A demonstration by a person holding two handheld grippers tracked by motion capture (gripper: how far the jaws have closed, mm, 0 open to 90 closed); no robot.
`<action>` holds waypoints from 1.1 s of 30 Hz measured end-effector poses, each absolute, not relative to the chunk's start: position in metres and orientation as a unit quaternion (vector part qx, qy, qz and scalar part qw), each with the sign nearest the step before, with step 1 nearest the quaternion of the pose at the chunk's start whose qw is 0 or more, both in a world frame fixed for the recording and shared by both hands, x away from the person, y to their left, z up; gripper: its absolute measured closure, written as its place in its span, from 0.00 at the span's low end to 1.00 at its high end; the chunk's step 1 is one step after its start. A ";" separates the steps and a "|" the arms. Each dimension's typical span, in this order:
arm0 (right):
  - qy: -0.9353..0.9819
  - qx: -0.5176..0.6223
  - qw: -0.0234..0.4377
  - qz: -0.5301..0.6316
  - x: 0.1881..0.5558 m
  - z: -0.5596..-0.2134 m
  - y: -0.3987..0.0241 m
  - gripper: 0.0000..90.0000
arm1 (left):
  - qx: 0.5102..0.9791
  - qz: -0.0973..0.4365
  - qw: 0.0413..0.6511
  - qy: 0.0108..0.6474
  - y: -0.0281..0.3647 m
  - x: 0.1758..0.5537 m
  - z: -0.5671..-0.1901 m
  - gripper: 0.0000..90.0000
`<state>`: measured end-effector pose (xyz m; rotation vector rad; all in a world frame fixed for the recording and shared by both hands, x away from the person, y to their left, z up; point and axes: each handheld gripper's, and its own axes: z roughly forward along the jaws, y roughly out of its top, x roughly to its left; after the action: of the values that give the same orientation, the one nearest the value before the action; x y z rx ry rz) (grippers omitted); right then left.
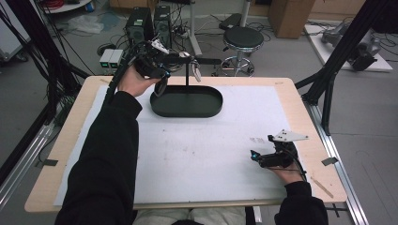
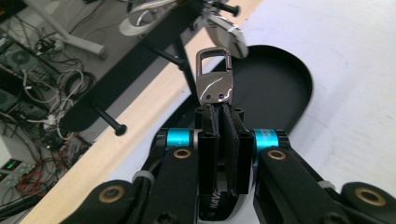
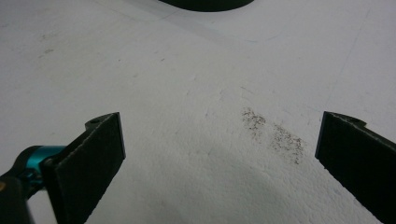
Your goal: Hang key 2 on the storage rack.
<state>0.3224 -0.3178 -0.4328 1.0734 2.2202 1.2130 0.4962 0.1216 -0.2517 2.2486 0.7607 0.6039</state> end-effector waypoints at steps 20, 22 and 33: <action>0.793 0.382 0.194 0.433 0.323 -0.433 -0.317 0.01 | 0.866 0.265 0.286 0.314 0.099 0.517 -0.279 0.94; 0.793 0.383 0.193 0.434 0.324 -0.433 -0.317 0.01 | 0.869 0.271 0.273 0.310 0.093 0.518 -0.283 0.94; 0.796 0.381 0.189 0.432 0.325 -0.434 -0.315 0.01 | 0.858 0.282 0.277 0.328 0.087 0.531 -0.291 0.94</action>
<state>0.3247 -0.3145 -0.4341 1.0702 2.2370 1.2136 0.5307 0.0866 -0.2905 2.3040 0.8821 0.7582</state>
